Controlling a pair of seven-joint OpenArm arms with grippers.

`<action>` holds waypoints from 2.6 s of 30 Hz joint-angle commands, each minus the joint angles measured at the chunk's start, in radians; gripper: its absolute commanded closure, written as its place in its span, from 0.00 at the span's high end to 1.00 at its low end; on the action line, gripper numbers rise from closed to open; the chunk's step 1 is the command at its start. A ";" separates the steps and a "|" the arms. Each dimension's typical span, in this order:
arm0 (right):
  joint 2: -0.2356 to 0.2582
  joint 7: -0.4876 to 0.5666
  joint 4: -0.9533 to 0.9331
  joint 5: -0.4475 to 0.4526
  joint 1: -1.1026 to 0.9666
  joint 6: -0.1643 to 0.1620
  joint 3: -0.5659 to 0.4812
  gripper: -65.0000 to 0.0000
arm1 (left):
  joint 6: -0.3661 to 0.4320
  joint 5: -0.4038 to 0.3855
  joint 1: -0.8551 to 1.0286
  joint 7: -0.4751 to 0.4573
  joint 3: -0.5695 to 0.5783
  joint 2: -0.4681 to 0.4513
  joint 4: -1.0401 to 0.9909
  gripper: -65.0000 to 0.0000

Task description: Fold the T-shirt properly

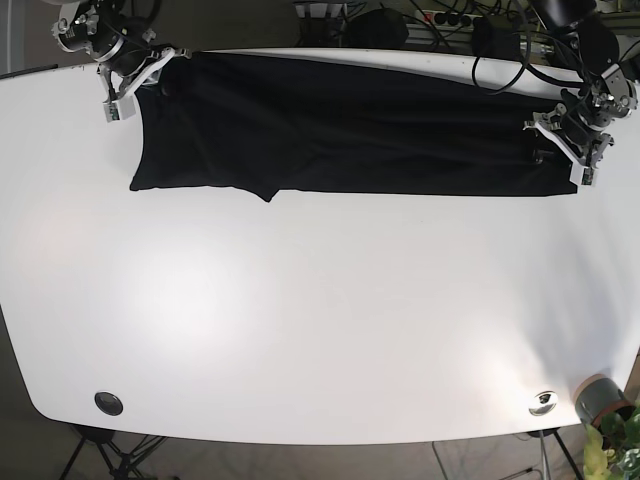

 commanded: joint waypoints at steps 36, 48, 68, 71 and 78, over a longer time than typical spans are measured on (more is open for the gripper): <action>-0.050 0.132 -0.025 -0.437 0.159 0.007 -0.310 0.56 | 0.010 0.026 0.167 0.045 -0.010 0.041 0.219 0.54; -0.011 0.190 -0.230 -0.444 0.288 0.009 -0.305 0.56 | 0.010 0.032 0.081 -0.001 0.000 0.038 0.065 0.54; 0.072 0.192 -0.379 -0.443 0.521 0.009 -0.306 0.56 | 0.010 -0.043 -0.048 0.043 0.042 0.036 0.113 0.58; 0.072 0.192 -0.379 -0.440 0.521 0.009 -0.306 0.56 | 0.010 -0.150 -0.046 0.132 0.003 0.013 0.162 0.66; 0.067 0.192 -0.381 -0.437 0.520 0.009 -0.306 0.56 | 0.010 -0.334 -0.074 0.256 -0.136 -0.028 0.177 0.76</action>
